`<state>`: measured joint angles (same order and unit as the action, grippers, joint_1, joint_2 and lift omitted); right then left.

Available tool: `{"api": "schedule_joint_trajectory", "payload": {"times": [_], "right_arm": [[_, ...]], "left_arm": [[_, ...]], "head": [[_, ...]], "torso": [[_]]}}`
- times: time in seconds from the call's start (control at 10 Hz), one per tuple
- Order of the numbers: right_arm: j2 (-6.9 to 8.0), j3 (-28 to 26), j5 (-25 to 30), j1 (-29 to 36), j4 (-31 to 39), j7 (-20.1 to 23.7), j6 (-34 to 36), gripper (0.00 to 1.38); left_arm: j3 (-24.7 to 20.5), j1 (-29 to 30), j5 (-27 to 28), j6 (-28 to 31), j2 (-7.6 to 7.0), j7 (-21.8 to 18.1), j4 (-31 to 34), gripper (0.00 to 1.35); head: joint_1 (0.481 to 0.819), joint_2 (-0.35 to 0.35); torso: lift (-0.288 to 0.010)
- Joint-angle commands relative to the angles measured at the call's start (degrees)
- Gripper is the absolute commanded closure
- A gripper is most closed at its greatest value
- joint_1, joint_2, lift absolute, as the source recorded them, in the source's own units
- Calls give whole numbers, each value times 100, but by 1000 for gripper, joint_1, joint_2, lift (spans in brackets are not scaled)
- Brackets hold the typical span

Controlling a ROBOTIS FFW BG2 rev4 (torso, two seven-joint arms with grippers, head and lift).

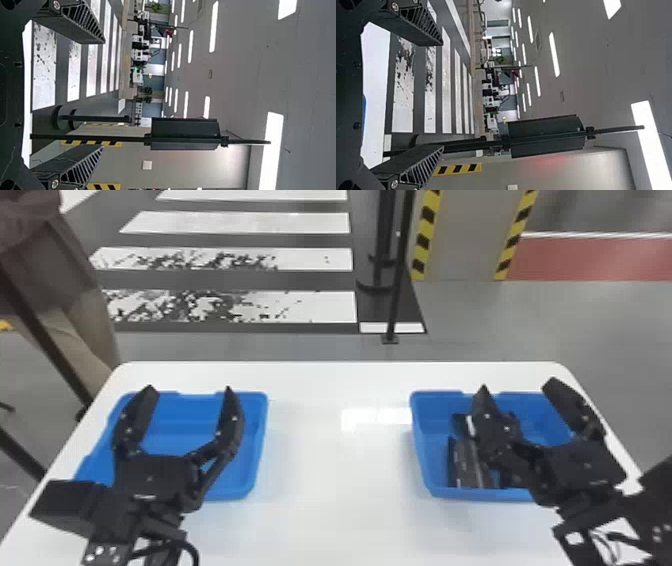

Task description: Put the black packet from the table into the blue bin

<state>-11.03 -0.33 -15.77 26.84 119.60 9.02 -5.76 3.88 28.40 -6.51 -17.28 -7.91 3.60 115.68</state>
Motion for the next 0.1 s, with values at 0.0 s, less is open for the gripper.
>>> {"api": "schedule_joint_trajectory", "payload": {"times": [0.0], "right_arm": [[4,-1,0,2,14,-6,27,94]], "left_arm": [[0,0,0,-3,0,0,-1,88]], "head": [[695,10]], "torso": [[-110]]}}
